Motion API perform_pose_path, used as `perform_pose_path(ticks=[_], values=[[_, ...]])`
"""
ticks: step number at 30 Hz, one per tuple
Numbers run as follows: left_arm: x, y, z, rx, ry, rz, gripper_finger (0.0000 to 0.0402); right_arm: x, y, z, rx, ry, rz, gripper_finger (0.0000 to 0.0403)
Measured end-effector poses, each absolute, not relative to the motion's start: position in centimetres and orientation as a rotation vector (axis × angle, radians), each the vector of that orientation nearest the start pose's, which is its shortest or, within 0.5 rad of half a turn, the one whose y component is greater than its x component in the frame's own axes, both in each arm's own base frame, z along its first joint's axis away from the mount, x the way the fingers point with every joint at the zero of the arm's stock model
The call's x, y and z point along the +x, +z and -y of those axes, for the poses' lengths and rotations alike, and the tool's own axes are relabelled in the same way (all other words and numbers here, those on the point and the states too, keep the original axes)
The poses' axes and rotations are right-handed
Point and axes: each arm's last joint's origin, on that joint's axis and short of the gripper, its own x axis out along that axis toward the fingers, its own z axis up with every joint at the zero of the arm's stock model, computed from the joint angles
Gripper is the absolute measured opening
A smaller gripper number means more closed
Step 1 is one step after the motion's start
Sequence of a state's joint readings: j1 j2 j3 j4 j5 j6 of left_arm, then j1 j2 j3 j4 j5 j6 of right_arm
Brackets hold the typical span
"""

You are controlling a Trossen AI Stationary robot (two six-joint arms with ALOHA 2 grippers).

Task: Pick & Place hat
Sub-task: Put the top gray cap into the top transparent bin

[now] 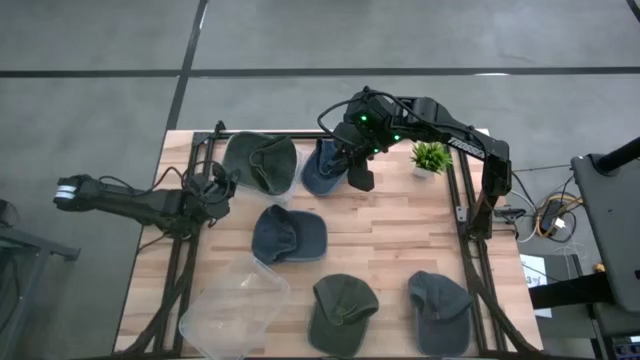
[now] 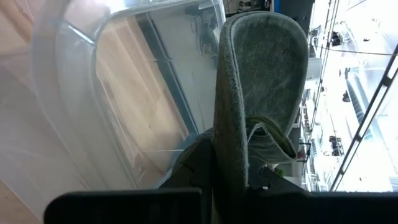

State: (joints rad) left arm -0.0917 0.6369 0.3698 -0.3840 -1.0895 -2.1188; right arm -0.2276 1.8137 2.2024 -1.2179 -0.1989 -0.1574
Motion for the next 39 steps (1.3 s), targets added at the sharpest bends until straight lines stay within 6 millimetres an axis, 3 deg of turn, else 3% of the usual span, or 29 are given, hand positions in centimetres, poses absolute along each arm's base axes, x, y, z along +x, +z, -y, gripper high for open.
perform_pose_path(ticks=[11,17,22,39], values=[[12.5,20.5,-1.5,-1.419,1.094,0.612,0.0027,34.5,43.7,7.4,0.027,0.037,-0.809,0.0085],[12.4,20.6,-1.6,-1.364,1.116,0.675,0.0056,34.5,43.7,7.4,0.026,0.037,-0.808,0.0087],[12.5,20.5,-1.5,-1.363,1.118,0.657,0.0075,34.5,43.7,7.5,0.023,0.037,-0.806,0.0091],[12.6,20.0,-1.5,-1.371,1.122,0.661,0.0082,34.2,43.7,8.5,0.032,0.009,-0.805,0.0084]])
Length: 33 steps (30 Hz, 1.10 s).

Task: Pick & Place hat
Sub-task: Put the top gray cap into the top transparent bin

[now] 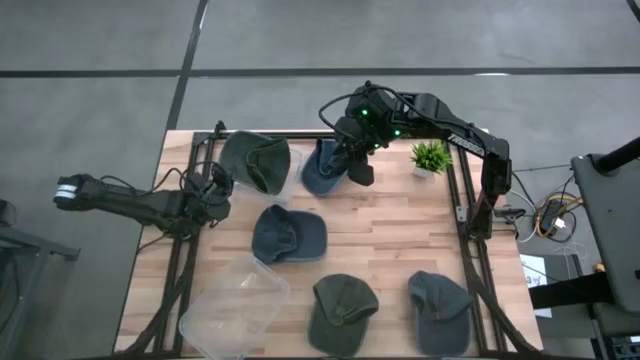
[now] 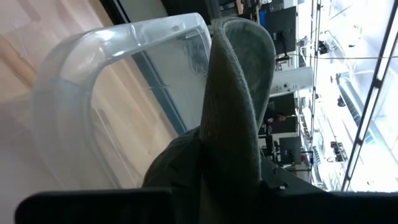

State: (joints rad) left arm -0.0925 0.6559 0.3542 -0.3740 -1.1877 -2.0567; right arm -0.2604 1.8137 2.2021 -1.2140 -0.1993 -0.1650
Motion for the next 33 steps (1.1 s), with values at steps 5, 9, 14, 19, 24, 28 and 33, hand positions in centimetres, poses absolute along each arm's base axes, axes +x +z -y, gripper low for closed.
perform_pose_path(ticks=[5,9,14,19,24,28,33], values=[[12.6,20.0,-1.5,-1.360,1.125,0.661,0.0123,34.2,43.7,8.6,0.033,0.008,-0.805,0.0089],[12.6,20.1,-1.5,-1.365,1.121,0.675,0.0170,34.2,43.7,8.6,0.037,0.007,-0.805,0.0086],[12.6,20.0,-1.5,-1.357,1.121,0.645,0.0222,34.2,43.7,8.6,0.037,0.006,-0.804,0.0079],[12.8,20.3,-1.4,-1.396,1.096,0.592,0.0258,34.2,43.8,8.5,0.044,0.004,-0.804,0.0077],[12.9,21.7,-1.4,-1.353,1.062,0.513,0.0263,34.1,43.9,8.5,0.047,0.002,-0.799,0.0077],[12.8,22.6,-1.3,-1.337,1.037,0.484,0.0263,33.9,44.1,8.5,0.049,0.000,-0.793,0.0083],[12.6,23.1,-1.4,-1.292,1.027,0.461,0.0263,33.8,44.2,8.5,0.055,-0.004,-0.791,0.0088]])
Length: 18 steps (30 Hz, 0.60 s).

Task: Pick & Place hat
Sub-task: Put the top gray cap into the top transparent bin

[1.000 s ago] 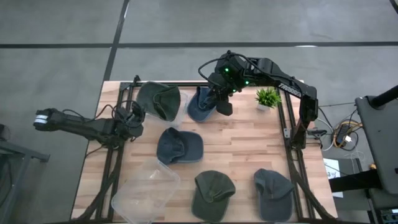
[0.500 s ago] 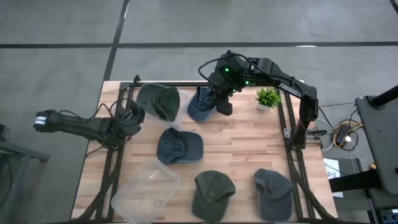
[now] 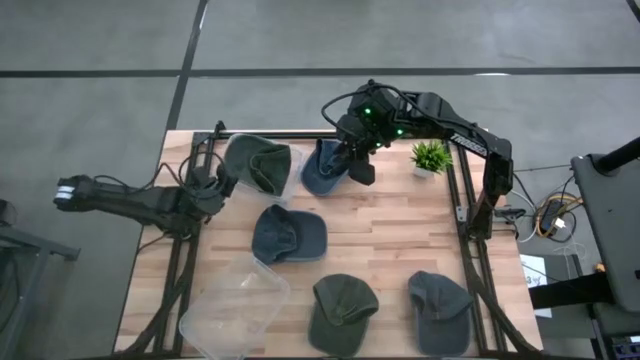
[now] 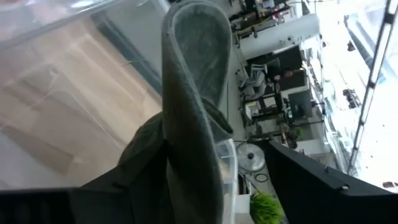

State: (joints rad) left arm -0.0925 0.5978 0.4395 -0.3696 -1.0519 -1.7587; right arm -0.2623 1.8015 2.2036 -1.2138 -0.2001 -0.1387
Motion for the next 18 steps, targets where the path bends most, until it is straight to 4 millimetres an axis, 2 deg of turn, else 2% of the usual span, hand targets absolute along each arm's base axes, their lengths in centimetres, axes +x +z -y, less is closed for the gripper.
perform_pose_path(ticks=[11,18], values=[[12.3,23.5,-1.4,-1.170,1.036,0.363,0.0263,33.1,44.9,8.3,0.063,-0.011,-0.773,0.0077],[11.7,23.7,-1.4,-1.103,1.094,0.295,0.0263,32.7,45.2,8.2,0.070,-0.016,-0.761,0.0084]])
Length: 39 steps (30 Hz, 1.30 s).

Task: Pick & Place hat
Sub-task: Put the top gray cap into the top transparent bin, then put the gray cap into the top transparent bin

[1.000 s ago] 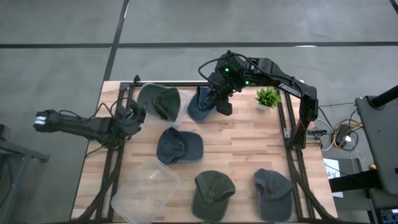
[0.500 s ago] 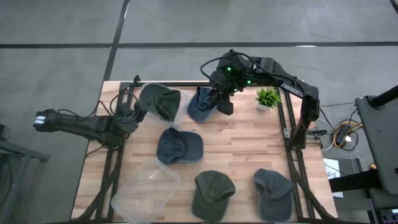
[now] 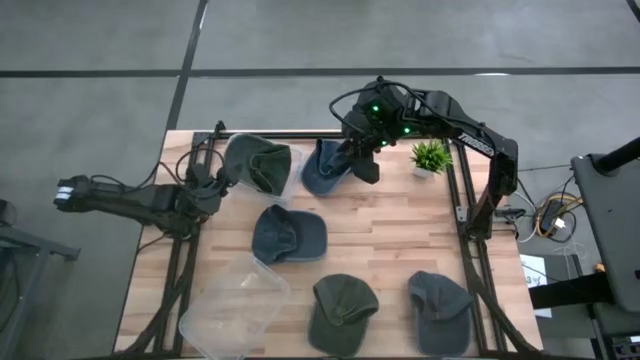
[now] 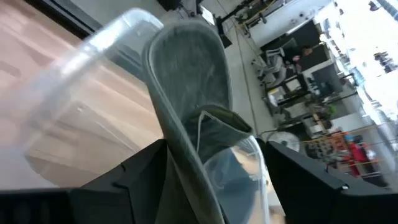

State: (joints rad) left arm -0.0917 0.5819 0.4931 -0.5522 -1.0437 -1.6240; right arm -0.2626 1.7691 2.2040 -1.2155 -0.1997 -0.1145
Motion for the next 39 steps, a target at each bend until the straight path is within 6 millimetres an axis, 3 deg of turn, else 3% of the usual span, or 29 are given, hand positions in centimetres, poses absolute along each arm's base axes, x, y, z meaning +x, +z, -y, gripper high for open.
perform_pose_path(ticks=[10,23,27,31,39], values=[[10.7,28.2,-1.6,-0.934,1.141,0.199,0.0263,32.7,45.3,8.2,0.096,-0.027,-0.760,0.0085],[11.6,29.9,-1.4,-0.935,1.098,0.110,0.0263,32.7,45.3,8.2,0.093,-0.026,-0.760,0.0078],[13.1,31.4,-1.0,-0.827,0.979,-0.010,0.0263,32.7,45.3,8.2,0.074,-0.017,-0.761,0.0083],[14.9,32.7,-0.5,-0.744,0.755,-0.127,0.0263,32.5,45.0,8.1,0.084,-0.017,-0.793,0.0087],[16.7,33.7,0.6,-0.592,0.547,-0.147,0.0263,31.4,44.2,7.8,0.110,-0.004,-0.927,0.0073]])
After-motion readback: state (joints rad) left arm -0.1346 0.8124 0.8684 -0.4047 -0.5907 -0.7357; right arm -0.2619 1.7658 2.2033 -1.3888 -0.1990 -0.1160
